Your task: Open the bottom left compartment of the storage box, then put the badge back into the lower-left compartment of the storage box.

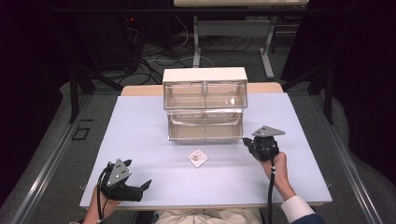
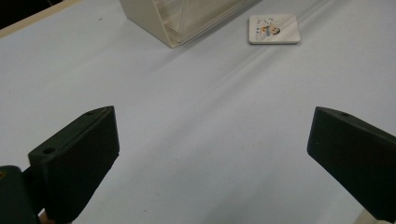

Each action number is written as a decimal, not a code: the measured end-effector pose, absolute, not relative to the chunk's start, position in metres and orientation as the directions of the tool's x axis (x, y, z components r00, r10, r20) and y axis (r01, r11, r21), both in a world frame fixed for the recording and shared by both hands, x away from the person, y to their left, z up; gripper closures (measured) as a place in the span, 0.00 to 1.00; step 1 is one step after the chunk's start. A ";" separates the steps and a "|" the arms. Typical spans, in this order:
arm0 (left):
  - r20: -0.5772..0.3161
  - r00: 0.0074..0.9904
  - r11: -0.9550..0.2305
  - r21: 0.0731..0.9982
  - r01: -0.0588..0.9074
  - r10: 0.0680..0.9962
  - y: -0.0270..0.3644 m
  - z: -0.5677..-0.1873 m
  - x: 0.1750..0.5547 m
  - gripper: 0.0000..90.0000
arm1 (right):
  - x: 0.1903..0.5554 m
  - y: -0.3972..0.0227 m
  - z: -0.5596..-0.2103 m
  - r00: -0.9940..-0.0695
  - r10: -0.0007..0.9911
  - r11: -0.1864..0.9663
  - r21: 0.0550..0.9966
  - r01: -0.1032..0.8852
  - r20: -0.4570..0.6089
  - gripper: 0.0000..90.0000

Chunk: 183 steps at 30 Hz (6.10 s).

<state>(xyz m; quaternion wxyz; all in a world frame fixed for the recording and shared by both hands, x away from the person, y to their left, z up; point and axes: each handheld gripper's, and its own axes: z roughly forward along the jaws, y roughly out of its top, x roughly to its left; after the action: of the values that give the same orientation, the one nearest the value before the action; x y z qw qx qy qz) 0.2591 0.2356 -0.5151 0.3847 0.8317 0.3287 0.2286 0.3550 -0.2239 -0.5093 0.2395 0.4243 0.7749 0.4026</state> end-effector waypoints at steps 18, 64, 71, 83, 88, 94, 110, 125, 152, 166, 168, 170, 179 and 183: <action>0.131 0.679 -0.489 0.791 0.368 0.723 0.235 -0.515 0.259 0.02 | 0.352 -0.222 -0.500 -0.521 0.854 0.271 0.852 0.448 0.003 1.00; 0.119 0.677 -0.489 0.782 0.387 0.726 0.234 -0.517 0.261 0.02 | 0.382 -0.204 -0.465 -0.544 0.838 0.205 0.900 0.383 0.040 1.00; 0.125 0.676 -0.494 0.779 0.386 0.726 0.235 -0.517 0.261 0.02 | 0.385 -0.207 -0.462 -0.541 0.840 0.196 0.908 0.369 0.038 1.00; 0.121 0.676 -0.493 0.777 0.392 0.727 0.233 -0.518 0.262 0.02 | 0.391 -0.210 -0.459 -0.518 0.854 0.177 0.918 0.355 0.036 1.00; 0.120 0.677 -0.492 0.779 0.390 0.726 0.232 -0.519 0.263 0.02 | 0.392 -0.209 -0.459 -0.516 0.856 0.170 0.920 0.354 0.040 1.00; 0.120 0.678 -0.493 0.778 0.390 0.725 0.232 -0.518 0.263 0.02 | 0.394 -0.209 -0.459 -0.518 0.855 0.179 0.920 0.349 0.030 1.00; 0.126 0.683 -0.503 0.773 0.387 0.719 0.231 -0.518 0.263 0.02 | 0.395 -0.206 -0.459 -0.526 0.850 0.192 0.913 0.360 0.029 1.00; 0.113 0.705 -0.523 0.754 0.398 0.700 0.203 -0.519 0.275 0.00 | 0.395 -0.204 -0.460 -0.523 0.852 0.193 0.913 0.359 0.025 1.00; 0.074 0.772 -0.559 0.733 0.387 0.631 0.118 -0.536 0.312 0.00 | 0.395 -0.200 -0.462 -0.522 0.853 0.189 0.919 0.347 0.022 1.00; 0.076 0.771 -0.569 0.721 0.395 0.632 0.090 -0.542 0.325 0.03 | 0.395 -0.200 -0.462 -0.526 0.850 0.185 0.919 0.348 0.028 1.00; 0.079 0.775 -0.576 0.717 0.392 0.627 0.087 -0.544 0.327 0.05 | 0.395 -0.200 -0.462 -0.527 0.850 0.183 0.919 0.350 0.031 1.00; 0.080 0.780 -0.582 0.714 0.389 0.620 0.085 -0.545 0.329 0.09 | 0.395 -0.200 -0.462 -0.526 0.850 0.187 0.920 0.345 0.024 1.00; 0.085 0.784 -0.604 0.690 0.399 0.615 0.077 -0.551 0.341 0.24 | 0.395 -0.200 -0.462 -0.528 0.849 0.184 0.919 0.347 0.029 1.00; 0.072 0.787 -0.606 0.682 0.409 0.612 0.075 -0.554 0.345 0.28 | 0.394 -0.200 -0.462 -0.527 0.850 0.184 0.920 0.347 0.028 1.00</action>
<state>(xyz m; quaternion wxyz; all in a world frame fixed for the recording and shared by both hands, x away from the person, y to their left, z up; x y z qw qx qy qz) 0.3455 0.0749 -0.5538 0.3369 0.8833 0.2890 0.1510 0.3944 -0.2003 -0.4619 0.2578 0.4126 0.7251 0.4874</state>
